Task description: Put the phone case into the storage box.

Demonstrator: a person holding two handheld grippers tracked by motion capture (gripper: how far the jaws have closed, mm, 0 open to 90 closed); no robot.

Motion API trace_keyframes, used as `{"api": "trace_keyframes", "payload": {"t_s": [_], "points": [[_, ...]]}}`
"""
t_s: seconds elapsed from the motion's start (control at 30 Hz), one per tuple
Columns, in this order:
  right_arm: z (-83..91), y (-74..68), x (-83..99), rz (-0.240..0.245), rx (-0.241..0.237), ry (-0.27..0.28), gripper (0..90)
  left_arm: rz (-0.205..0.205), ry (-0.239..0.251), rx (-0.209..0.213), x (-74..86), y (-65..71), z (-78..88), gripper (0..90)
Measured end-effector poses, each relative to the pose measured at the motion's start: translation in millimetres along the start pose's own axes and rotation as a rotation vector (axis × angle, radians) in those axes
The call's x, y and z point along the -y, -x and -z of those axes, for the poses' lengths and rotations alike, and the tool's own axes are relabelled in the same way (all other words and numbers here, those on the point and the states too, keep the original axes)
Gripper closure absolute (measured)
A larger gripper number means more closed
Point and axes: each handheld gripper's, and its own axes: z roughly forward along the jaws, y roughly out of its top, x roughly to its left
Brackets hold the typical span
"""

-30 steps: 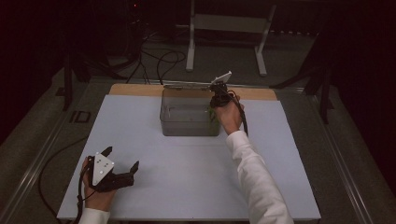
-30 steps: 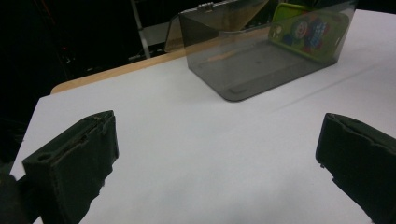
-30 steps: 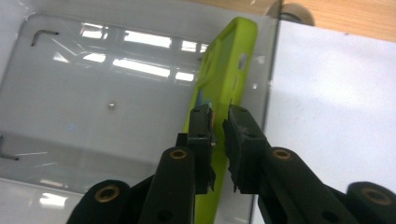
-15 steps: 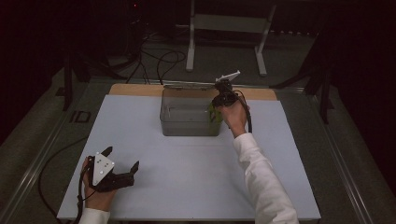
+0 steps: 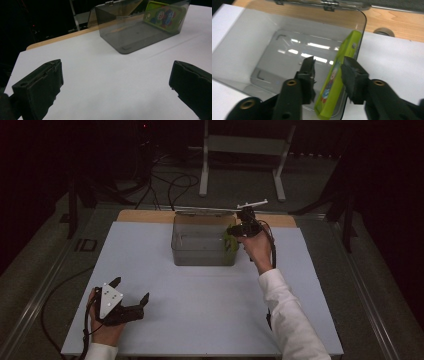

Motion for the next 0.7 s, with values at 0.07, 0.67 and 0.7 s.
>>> {"api": "trace_keyframes", "payload": {"t_s": [0.07, 0.67, 0.7], "points": [[3.4, 0.0, 4.1, 0.018, -0.003, 0.009, 56.8, 0.001, 0.001, 0.0, 0.0, 0.0, 0.1, 0.0], [32.2, 0.9, 55.6, 0.154, -0.091, 0.173, 28.8, 0.006, -0.005, 0.004, -0.2, -0.5, -0.2, 0.0], [34.8, 0.8, 58.5, 0.164, -0.09, 0.181, 27.8, 0.007, -0.005, 0.004, -0.2, -0.6, -0.2, 0.0]]}}
